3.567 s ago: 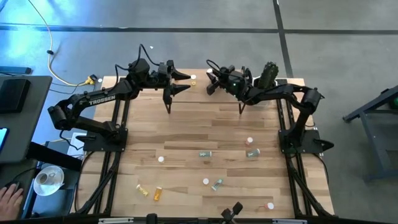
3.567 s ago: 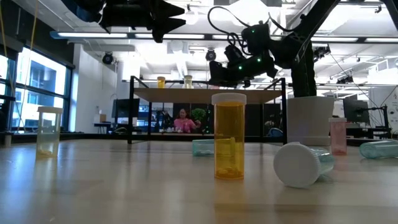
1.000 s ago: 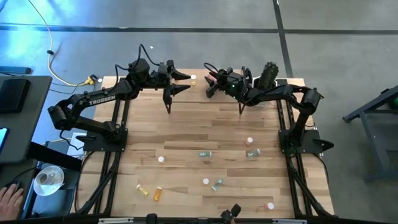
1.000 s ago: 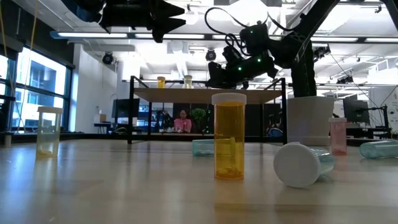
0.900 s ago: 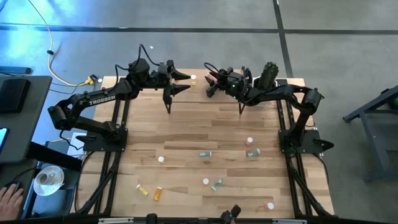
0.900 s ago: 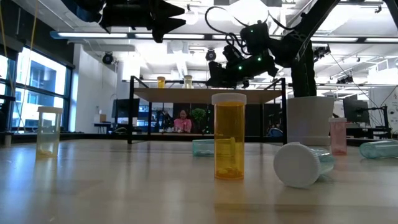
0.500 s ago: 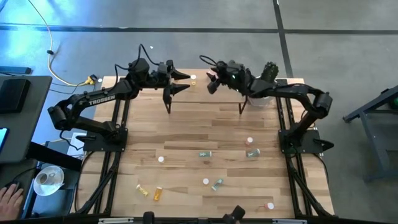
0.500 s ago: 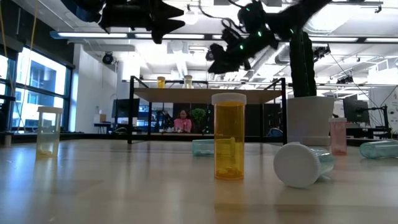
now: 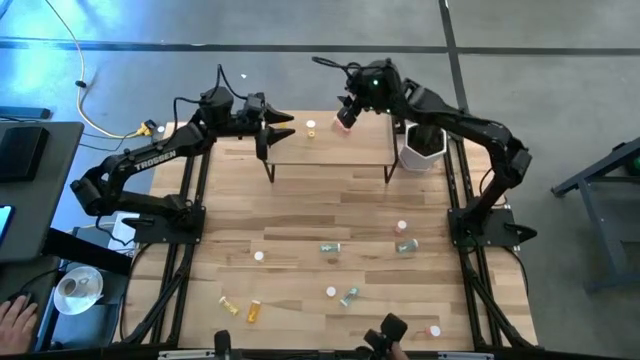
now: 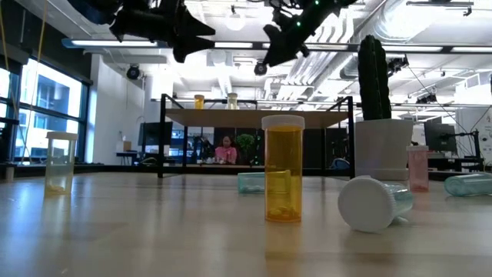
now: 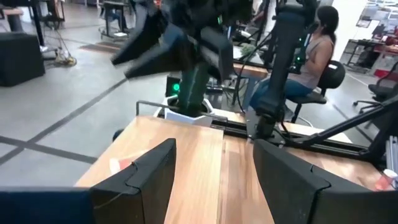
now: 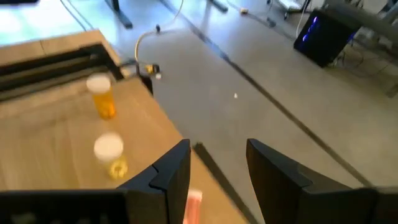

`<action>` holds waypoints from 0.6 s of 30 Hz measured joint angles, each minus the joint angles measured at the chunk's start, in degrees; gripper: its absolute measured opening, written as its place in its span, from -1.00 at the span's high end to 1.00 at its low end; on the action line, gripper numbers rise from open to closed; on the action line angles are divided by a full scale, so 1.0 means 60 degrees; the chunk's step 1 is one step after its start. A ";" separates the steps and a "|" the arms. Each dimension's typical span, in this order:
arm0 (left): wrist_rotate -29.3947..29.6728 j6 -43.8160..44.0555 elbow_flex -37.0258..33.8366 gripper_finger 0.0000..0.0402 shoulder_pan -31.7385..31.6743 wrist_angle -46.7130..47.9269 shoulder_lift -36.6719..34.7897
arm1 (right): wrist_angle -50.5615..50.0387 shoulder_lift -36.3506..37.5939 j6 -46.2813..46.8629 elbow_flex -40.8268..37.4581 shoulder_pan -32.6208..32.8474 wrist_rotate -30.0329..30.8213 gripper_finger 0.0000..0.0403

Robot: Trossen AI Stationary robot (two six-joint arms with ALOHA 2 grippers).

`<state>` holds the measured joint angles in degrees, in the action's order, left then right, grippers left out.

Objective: Pick and place medicine bottles onto shelf by color
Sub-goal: Put the top left pink pill bottle on the shelf

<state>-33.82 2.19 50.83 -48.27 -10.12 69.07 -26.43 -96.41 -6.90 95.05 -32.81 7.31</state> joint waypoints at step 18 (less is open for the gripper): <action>0.0050 -0.0228 0.0000 -0.02 -0.0077 0.0804 -0.0720 | -0.3495 -0.2082 -0.0476 0.3691 -0.0315 -0.0437 0.05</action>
<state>-33.52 0.82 50.83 -48.73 -5.30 64.75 -47.39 -108.90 -9.75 117.19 -34.70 4.69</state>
